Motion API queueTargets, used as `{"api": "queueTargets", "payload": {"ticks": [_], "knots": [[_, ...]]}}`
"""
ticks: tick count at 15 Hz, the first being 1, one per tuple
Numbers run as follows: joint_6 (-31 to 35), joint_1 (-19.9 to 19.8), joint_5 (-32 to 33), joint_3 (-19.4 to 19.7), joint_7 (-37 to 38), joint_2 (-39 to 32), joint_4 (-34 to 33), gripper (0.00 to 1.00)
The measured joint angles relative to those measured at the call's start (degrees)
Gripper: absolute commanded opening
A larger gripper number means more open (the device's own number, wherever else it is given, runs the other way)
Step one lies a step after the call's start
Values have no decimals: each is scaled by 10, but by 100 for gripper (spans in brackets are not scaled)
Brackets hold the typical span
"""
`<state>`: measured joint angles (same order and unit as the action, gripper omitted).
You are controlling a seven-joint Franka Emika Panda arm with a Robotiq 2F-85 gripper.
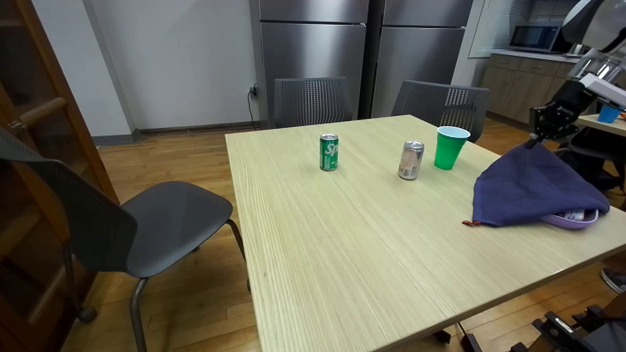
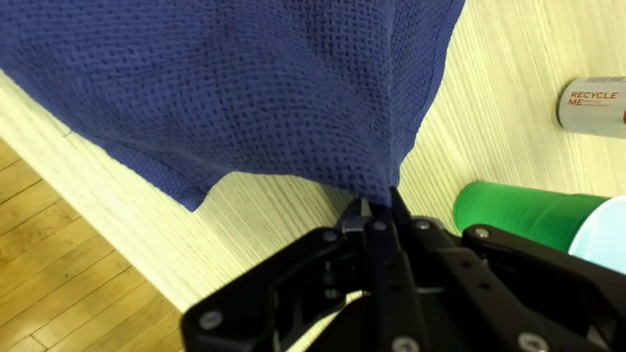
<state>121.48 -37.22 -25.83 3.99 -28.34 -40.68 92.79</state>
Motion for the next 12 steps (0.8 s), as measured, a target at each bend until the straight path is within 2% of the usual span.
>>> {"api": "queueTargets", "payload": {"ticks": [1,10,11,12], "knots": [[0,0,0,1,1,-1,0,28],[13,4,16,10,12,0,1,93],[17,5,16,12,13,0,2,99],[21,6,16,15,13,1,3,100]]}}
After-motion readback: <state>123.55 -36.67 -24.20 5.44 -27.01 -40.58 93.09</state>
